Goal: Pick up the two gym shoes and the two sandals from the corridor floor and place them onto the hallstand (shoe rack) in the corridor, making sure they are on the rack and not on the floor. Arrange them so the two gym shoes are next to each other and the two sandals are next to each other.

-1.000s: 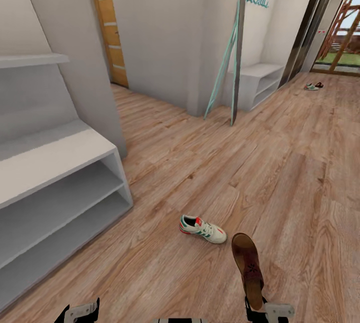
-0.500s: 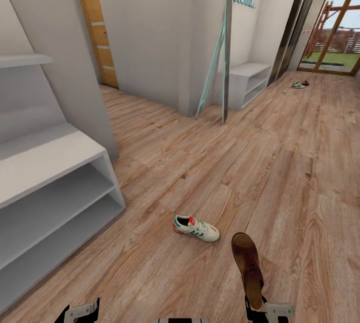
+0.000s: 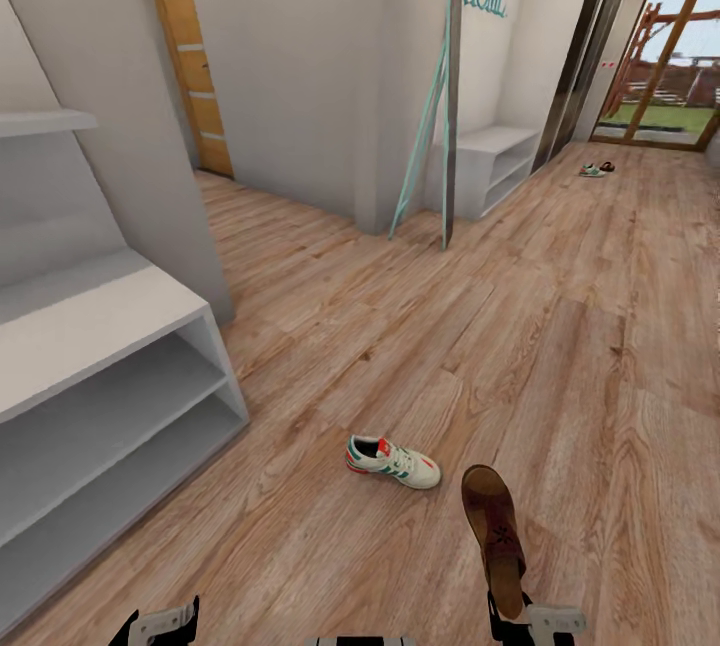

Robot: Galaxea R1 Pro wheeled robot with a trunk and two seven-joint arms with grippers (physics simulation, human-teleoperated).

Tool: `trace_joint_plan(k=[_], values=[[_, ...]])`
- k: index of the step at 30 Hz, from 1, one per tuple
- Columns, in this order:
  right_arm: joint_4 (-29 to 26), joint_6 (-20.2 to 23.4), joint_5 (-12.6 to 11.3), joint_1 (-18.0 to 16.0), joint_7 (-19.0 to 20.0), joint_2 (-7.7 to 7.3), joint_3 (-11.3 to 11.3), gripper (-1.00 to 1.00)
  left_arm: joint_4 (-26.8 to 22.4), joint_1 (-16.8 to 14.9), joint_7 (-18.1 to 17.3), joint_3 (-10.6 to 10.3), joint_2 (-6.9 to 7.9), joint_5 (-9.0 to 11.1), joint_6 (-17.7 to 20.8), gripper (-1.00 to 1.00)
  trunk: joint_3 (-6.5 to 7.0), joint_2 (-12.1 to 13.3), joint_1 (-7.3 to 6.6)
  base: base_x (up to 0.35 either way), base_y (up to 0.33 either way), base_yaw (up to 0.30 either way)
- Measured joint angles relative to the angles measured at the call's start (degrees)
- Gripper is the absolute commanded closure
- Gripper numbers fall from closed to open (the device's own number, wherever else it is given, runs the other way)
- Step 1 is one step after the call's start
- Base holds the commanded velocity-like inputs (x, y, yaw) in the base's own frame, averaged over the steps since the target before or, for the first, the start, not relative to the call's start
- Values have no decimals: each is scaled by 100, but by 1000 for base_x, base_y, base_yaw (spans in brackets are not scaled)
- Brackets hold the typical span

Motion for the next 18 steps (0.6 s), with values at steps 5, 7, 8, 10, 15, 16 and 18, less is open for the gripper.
trace_joint_plan(k=[5, 7, 8, 10, 15, 16, 18], values=[[1, 2, -1, 0, 4, -8, 1, 100, 0, -3, 0, 0, 0, 0, 0, -100, 18, 0, 0, 266, 214, -224], [1, 2, -2, 0, 4, -9, 1, 100, 0, -3, 0, 0, 0, 0, -1, -100, 26, 0, 0, 254, 239, -245], [1, 2, -3, 0, 4, -9, 1, 100, 0, -2, 0, 0, 0, 0, -1, -100, 30, 0, 0, 239, 247, -249], [1, 2, -4, 0, 5, -9, 1, 100, 0, -2, 0, 0, 0, 0, -1, -100, 38, 0, 0, 216, 254, -251], [1, 2, -5, 0, 5, -10, 1, 100, 0, -1, 0, 0, 0, 0, -1, -100, 60, 0, 1, 192, 263, -253], [1, 2, -3, 0, 5, -10, 1, 100, 0, -1, 0, 0, 0, 0, -1, -100, 64, 0, 1, 183, 272, -254], [1, 2, -5, 0, 5, -10, 1, 100, 0, -4, 0, 0, 0, 0, -1, -100, 73, 0, 1, 182, 274, -254]])
